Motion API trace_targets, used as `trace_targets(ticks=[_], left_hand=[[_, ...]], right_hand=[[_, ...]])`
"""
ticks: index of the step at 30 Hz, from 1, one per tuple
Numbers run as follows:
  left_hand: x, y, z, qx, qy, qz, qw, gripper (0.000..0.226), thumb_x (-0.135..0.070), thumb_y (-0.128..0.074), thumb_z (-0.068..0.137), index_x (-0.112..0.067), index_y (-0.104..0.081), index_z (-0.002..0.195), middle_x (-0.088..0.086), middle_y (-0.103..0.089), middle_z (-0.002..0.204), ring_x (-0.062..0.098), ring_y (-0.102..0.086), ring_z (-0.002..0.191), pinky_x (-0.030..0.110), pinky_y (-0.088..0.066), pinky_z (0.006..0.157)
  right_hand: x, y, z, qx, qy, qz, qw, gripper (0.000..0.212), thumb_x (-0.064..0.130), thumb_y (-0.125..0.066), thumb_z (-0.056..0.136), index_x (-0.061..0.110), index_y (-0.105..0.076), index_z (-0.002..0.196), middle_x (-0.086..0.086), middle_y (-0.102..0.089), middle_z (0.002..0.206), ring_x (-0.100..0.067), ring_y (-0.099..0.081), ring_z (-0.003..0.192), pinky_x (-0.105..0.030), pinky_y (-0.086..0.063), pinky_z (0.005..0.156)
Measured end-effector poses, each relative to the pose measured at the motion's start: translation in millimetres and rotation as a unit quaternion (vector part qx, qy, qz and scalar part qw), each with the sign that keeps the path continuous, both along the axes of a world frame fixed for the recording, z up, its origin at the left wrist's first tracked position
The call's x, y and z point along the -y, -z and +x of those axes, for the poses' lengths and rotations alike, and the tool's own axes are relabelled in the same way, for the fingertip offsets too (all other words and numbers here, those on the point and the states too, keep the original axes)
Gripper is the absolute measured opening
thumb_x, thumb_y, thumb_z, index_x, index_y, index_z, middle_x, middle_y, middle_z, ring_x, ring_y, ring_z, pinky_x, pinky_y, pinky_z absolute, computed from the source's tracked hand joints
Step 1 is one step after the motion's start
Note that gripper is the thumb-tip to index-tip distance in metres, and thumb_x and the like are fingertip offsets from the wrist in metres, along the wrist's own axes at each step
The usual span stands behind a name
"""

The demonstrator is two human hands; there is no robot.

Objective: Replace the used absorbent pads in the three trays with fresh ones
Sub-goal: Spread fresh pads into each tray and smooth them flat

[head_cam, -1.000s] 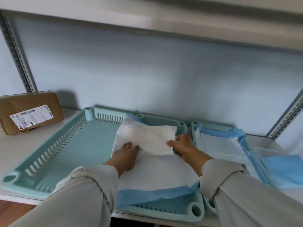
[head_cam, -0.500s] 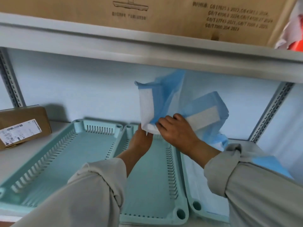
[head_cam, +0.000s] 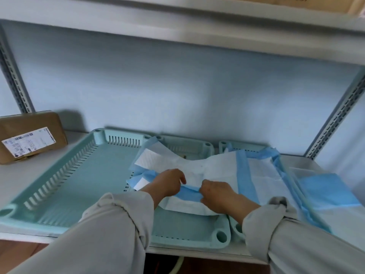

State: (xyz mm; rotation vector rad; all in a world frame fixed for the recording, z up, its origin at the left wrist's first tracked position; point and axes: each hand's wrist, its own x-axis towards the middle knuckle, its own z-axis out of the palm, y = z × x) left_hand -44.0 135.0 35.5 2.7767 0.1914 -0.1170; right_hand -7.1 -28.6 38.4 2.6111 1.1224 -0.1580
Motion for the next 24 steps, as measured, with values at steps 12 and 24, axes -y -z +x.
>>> trace_targets(ticks=[12,24], left_hand=[[-12,24,4,-0.014,0.044,0.176,0.983,0.046,-0.027,-0.055,0.091,-0.021,-0.043,0.135,0.007,-0.044,0.137,0.026,-0.045,0.125,0.036,-0.04,0.1],[-26,8,-17,-0.038,0.054,0.343,0.937,0.03,-0.016,-0.053,0.09,-0.021,-0.057,0.12,0.002,-0.059,0.124,0.024,-0.051,0.121,0.036,-0.025,0.11]], right_hand=[[9,0,22,-0.009,0.141,0.166,0.976,0.041,0.045,-0.061,0.087,0.017,-0.059,0.117,-0.001,-0.06,0.12,-0.02,-0.058,0.108,-0.029,-0.044,0.084],[7,-12,7,0.048,0.123,0.15,0.98,0.038,0.051,-0.062,0.084,0.016,-0.066,0.1,-0.004,-0.067,0.099,-0.022,-0.063,0.09,-0.029,-0.044,0.07]])
